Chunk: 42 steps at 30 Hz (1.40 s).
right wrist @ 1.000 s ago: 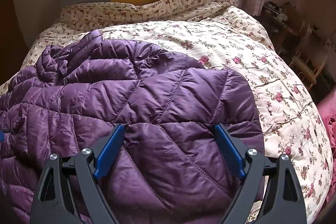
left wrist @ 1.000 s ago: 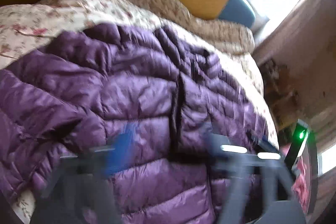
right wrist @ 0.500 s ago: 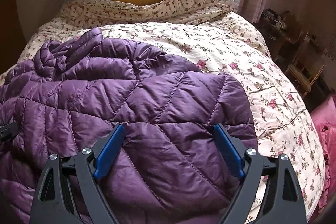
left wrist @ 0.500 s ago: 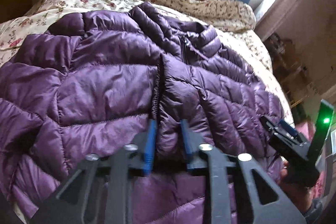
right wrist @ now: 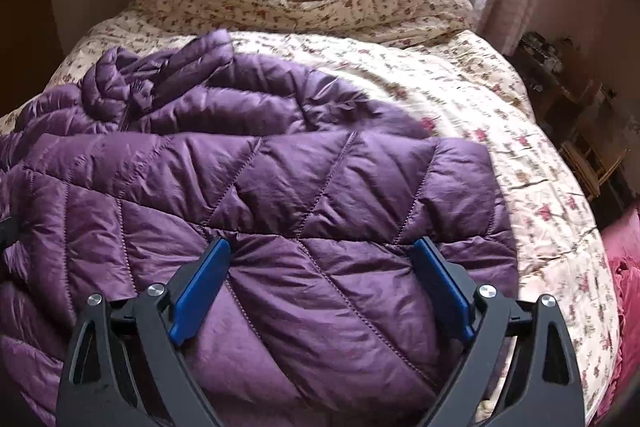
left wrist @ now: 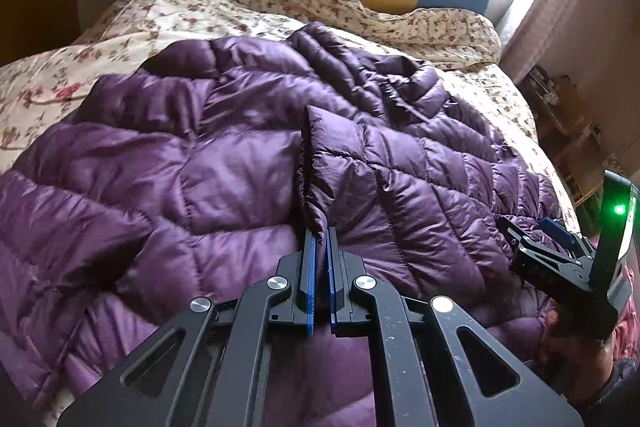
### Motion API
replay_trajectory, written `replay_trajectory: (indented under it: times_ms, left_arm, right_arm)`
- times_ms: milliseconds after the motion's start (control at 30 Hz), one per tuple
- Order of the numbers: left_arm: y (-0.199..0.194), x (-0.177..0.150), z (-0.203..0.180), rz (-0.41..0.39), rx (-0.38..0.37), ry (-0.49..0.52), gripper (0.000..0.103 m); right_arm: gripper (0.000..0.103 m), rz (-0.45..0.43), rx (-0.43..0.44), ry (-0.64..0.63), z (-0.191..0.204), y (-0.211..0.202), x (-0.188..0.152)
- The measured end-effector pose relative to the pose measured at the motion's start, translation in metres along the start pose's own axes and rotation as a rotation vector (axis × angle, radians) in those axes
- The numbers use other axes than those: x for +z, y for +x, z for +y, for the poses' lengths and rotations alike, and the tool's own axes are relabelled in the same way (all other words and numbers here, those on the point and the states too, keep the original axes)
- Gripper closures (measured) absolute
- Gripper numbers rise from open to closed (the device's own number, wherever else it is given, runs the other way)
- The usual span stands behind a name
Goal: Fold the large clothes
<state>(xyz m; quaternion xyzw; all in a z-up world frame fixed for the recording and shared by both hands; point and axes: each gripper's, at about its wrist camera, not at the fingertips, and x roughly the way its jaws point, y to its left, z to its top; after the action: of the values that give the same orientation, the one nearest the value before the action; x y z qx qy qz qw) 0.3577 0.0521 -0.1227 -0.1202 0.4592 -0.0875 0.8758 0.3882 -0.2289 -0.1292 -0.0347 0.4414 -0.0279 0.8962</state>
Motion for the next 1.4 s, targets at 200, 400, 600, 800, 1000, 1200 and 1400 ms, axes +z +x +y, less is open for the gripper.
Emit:
replay_trajectory:
  times_ms: [200, 400, 600, 800, 1000, 1200, 1400]
  left_arm:
    - [0.005, -0.004, -0.009, -0.018, 0.07, 0.043, 0.093]
    - [-0.003, -0.009, -0.01, -0.05, 0.094, 0.027, 0.047]
    - [-0.034, -0.027, 0.005, -0.068, 0.062, -0.058, 0.041]
    - [-0.099, -0.082, 0.057, -0.084, 0.057, -0.267, 0.041]
    - [-0.18, -0.162, 0.14, -0.139, 0.133, -0.584, 0.041]
    - [-0.248, -0.232, 0.208, -0.292, 0.129, -0.94, 0.041]
    - [-0.259, -0.252, 0.242, -0.403, 0.098, -1.159, 0.041]
  right_arm:
    - [0.006, 0.028, 0.015, 0.018, 0.004, 0.02, -0.003]
    - [0.003, 0.018, 0.01, 0.025, 0.003, 0.024, -0.004]
    - [0.003, 0.014, 0.0, 0.022, 0.004, 0.023, -0.004]
    - [0.003, 0.01, 0.002, 0.024, 0.004, 0.022, -0.005]
    - [0.002, 0.006, 0.004, 0.026, 0.004, 0.021, -0.005]
    - [0.002, 0.002, 0.006, 0.029, 0.002, 0.02, -0.004]
    - [0.002, 0.002, 0.011, 0.032, 0.001, 0.021, -0.005]
